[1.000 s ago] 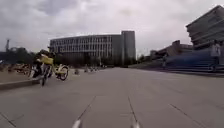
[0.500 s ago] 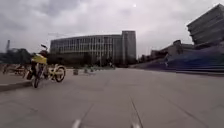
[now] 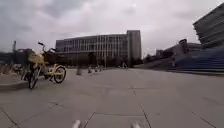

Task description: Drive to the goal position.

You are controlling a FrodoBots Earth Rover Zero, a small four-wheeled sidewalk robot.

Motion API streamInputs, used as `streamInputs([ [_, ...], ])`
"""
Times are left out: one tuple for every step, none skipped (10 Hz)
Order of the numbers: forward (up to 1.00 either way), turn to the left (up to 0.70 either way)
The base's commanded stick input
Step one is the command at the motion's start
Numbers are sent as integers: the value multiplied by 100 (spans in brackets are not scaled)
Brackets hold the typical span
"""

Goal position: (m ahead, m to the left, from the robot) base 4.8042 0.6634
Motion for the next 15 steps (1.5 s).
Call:
streamInputs([
  [85,0],
  [85,0],
  [85,0],
  [85,0],
  [85,0],
  [85,0],
  [85,0],
  [85,0],
  [85,0],
  [85,0],
  [85,0],
  [85,0],
  [85,0],
  [85,0],
  [85,0],
])
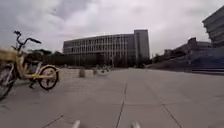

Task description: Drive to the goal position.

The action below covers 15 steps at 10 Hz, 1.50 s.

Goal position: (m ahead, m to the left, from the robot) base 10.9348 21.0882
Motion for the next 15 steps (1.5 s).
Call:
streamInputs([
  [85,0],
  [85,0],
  [85,0],
  [85,0],
  [85,0],
  [85,0],
  [85,1],
  [85,3],
  [85,3],
  [85,4],
  [85,7],
  [85,12],
  [85,14],
  [85,15],
  [85,16],
])
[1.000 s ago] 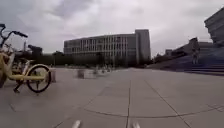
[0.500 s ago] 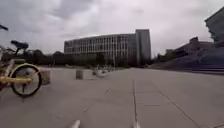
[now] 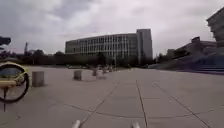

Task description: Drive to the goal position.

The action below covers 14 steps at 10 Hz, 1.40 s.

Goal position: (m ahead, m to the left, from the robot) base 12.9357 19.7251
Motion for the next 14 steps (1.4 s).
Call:
streamInputs([
  [85,16],
  [85,16],
  [85,17],
  [85,17],
  [85,17],
  [85,17],
  [85,16],
  [85,11],
  [85,0],
  [85,0],
  [85,0],
  [85,0],
  [85,0],
  [85,0],
])
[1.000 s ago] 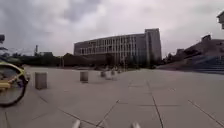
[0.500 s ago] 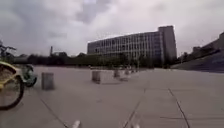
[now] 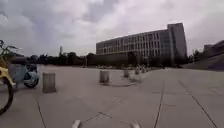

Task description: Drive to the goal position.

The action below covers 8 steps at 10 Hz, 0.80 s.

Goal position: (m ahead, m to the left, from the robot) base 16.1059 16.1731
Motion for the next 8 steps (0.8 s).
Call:
streamInputs([
  [85,2],
  [85,10],
  [85,13],
  [85,14],
  [85,15],
  [85,17],
  [85,20],
  [85,21],
])
